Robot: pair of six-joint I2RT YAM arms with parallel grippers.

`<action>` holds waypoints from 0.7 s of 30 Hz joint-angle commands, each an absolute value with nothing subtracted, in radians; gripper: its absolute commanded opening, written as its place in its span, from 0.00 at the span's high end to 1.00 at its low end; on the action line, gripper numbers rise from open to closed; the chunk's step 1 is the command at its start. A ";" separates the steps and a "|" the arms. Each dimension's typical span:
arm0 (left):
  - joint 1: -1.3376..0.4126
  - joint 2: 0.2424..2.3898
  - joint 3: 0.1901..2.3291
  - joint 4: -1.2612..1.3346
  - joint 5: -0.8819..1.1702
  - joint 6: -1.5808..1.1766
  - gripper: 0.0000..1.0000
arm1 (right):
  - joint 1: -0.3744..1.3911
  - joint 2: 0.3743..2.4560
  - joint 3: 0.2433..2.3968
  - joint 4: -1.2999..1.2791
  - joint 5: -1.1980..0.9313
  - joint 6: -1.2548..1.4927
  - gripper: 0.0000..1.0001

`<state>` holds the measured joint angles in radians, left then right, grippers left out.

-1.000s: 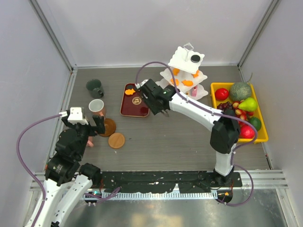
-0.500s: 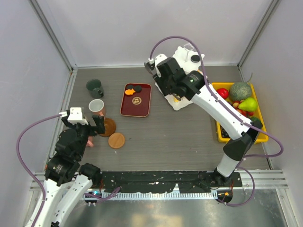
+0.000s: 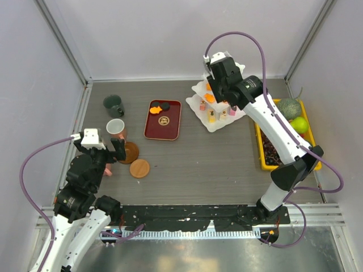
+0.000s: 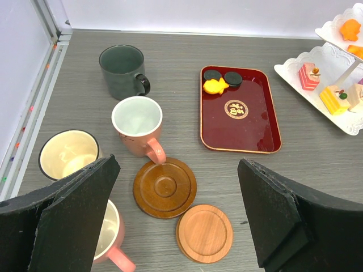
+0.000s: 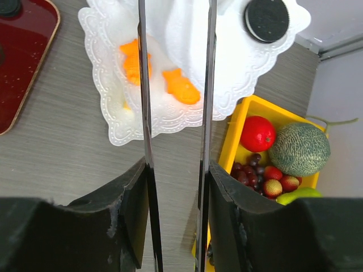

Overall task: Serve the afternoon tea
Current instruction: Place the desert on the desert table.

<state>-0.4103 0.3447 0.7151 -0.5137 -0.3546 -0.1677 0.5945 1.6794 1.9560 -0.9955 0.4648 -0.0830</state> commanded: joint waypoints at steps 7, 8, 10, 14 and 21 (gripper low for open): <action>-0.413 0.345 0.712 -0.466 -0.351 -0.155 0.01 | 0.551 1.684 1.954 -0.884 0.571 -0.109 0.54; -0.413 0.344 0.712 -0.468 -0.351 -0.155 0.01 | 0.549 1.690 1.954 -0.881 0.577 -0.109 0.55; -0.413 0.342 0.713 -0.466 -0.351 -0.155 0.01 | 0.549 1.697 1.948 -0.865 0.591 -0.110 0.54; -0.414 0.342 0.712 -0.466 -0.351 -0.153 0.01 | 0.549 1.707 1.939 -0.845 0.604 -0.114 0.54; -0.413 0.341 0.712 -0.466 -0.353 -0.152 0.01 | 0.549 1.713 1.910 -0.821 0.629 -0.114 0.52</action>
